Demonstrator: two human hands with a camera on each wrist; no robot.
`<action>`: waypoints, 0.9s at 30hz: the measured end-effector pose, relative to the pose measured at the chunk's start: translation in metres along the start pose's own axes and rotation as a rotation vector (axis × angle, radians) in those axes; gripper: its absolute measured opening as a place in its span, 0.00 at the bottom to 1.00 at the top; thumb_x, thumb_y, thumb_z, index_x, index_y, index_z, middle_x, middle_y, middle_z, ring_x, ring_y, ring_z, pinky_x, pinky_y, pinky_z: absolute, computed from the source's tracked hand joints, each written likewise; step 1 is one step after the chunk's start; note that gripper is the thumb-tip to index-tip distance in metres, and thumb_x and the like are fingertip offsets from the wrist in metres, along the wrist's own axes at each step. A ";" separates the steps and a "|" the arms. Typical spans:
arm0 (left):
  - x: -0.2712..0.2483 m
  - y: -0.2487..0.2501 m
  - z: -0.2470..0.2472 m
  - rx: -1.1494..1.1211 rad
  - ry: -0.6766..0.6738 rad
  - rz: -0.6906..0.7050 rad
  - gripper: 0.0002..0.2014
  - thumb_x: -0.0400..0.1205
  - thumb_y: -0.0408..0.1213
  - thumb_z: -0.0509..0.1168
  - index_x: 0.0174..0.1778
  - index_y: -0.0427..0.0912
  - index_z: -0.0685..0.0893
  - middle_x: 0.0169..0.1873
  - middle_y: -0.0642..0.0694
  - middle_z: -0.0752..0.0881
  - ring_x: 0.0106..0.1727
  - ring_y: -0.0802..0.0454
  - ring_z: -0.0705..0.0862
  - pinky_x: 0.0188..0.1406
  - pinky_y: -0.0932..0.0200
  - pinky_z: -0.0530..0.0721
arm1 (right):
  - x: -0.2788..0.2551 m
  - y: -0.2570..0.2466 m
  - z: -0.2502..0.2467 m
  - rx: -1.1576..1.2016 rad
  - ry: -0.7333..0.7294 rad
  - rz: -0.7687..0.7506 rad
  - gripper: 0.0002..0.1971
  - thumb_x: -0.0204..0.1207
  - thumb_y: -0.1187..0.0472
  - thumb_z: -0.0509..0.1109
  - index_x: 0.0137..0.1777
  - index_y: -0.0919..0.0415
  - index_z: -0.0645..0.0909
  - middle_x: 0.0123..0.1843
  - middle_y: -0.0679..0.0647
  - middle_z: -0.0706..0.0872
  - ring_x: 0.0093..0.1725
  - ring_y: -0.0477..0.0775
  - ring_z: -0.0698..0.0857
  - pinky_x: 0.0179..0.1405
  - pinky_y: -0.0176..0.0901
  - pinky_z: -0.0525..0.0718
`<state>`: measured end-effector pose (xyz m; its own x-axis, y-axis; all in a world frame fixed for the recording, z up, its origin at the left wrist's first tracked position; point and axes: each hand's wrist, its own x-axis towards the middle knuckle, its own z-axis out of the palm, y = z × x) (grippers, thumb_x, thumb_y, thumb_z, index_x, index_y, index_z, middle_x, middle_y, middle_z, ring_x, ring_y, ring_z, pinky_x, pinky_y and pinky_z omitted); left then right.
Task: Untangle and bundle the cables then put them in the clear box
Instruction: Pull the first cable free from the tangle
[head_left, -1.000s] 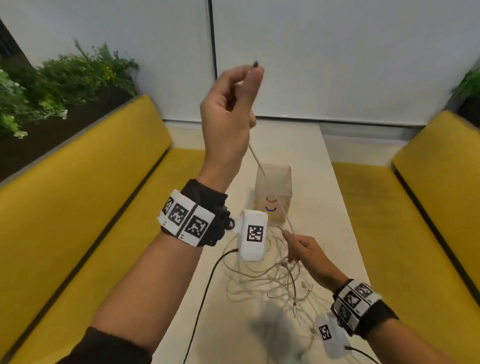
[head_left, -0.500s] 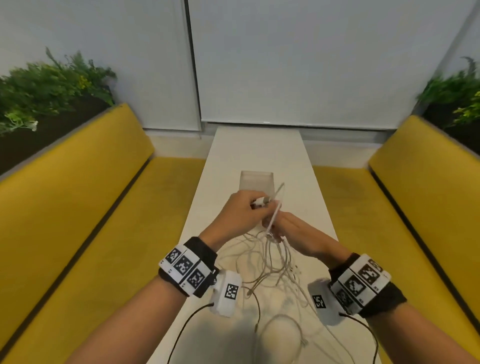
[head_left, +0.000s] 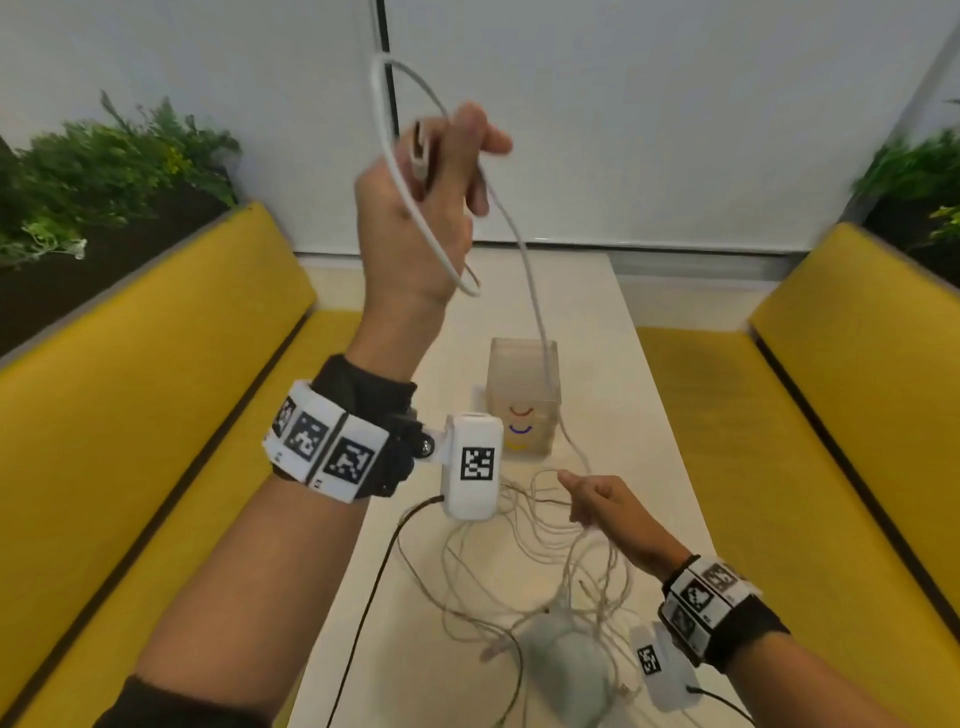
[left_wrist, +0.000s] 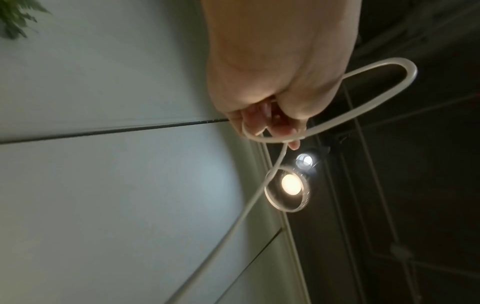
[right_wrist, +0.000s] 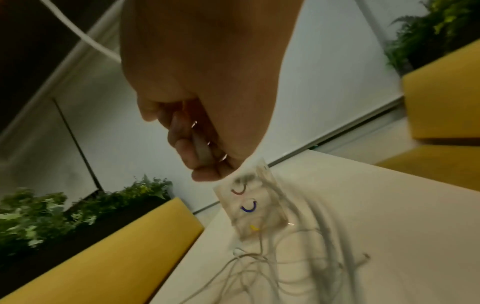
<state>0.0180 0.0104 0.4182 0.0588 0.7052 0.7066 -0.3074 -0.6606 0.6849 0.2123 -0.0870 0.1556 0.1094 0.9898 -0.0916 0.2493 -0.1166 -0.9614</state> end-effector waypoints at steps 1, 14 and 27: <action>0.005 0.006 -0.001 -0.018 0.021 0.026 0.14 0.89 0.35 0.60 0.39 0.45 0.86 0.26 0.48 0.79 0.22 0.57 0.71 0.21 0.60 0.67 | 0.001 0.005 0.000 -0.007 0.002 0.008 0.37 0.72 0.31 0.66 0.26 0.70 0.72 0.27 0.58 0.76 0.31 0.61 0.75 0.48 0.44 0.77; -0.008 -0.031 -0.061 0.096 -1.265 -0.656 0.19 0.85 0.25 0.63 0.73 0.36 0.81 0.33 0.37 0.68 0.32 0.43 0.64 0.30 0.54 0.66 | -0.028 0.043 -0.037 -1.314 -0.885 0.437 0.29 0.74 0.66 0.73 0.75 0.51 0.72 0.77 0.59 0.70 0.75 0.65 0.73 0.70 0.60 0.76; -0.070 -0.120 -0.071 -0.058 -0.662 -1.247 0.12 0.87 0.36 0.55 0.37 0.45 0.69 0.28 0.43 0.65 0.22 0.55 0.60 0.17 0.66 0.55 | 0.070 0.103 0.035 -0.974 -0.333 0.127 0.15 0.79 0.58 0.70 0.63 0.61 0.84 0.61 0.58 0.86 0.63 0.58 0.84 0.59 0.40 0.76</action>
<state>-0.0164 0.0585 0.2740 0.7410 0.5495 -0.3860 0.2395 0.3207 0.9164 0.2118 -0.0266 0.0405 -0.0454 0.9211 -0.3867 0.9408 -0.0907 -0.3266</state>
